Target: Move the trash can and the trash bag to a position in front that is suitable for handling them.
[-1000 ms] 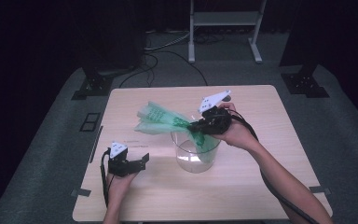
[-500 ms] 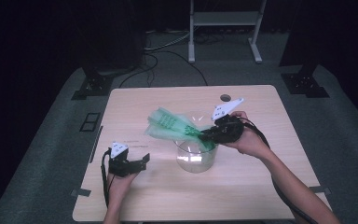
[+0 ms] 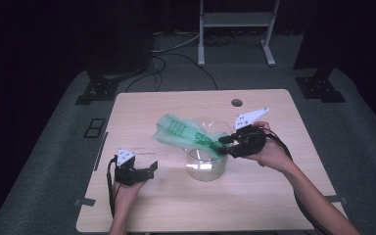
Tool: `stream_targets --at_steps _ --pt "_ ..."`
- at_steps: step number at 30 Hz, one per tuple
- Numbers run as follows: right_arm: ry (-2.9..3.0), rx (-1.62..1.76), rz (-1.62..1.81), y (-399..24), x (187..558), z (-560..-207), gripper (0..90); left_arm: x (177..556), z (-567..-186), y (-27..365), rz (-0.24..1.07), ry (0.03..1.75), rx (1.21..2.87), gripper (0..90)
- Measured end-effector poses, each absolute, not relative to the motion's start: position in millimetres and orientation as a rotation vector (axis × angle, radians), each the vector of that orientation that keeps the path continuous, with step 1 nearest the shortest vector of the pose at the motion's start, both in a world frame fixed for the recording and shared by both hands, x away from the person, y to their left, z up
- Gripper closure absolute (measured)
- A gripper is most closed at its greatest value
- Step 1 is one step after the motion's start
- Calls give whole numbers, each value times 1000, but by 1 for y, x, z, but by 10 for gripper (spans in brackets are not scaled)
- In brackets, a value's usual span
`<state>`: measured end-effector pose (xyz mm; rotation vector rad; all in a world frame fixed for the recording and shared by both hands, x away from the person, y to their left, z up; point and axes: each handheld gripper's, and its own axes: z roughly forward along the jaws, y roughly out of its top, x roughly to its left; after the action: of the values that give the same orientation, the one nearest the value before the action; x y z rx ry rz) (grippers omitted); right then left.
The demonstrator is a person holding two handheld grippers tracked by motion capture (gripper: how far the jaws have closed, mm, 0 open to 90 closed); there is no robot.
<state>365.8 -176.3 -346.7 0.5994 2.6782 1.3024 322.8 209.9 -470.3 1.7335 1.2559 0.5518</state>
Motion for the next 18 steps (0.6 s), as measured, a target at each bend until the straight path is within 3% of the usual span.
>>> stream_targets --at_steps 18 --pt "2711 604 1325 -199 350 -352 564 322 -471 208 553 1249 1733 24"
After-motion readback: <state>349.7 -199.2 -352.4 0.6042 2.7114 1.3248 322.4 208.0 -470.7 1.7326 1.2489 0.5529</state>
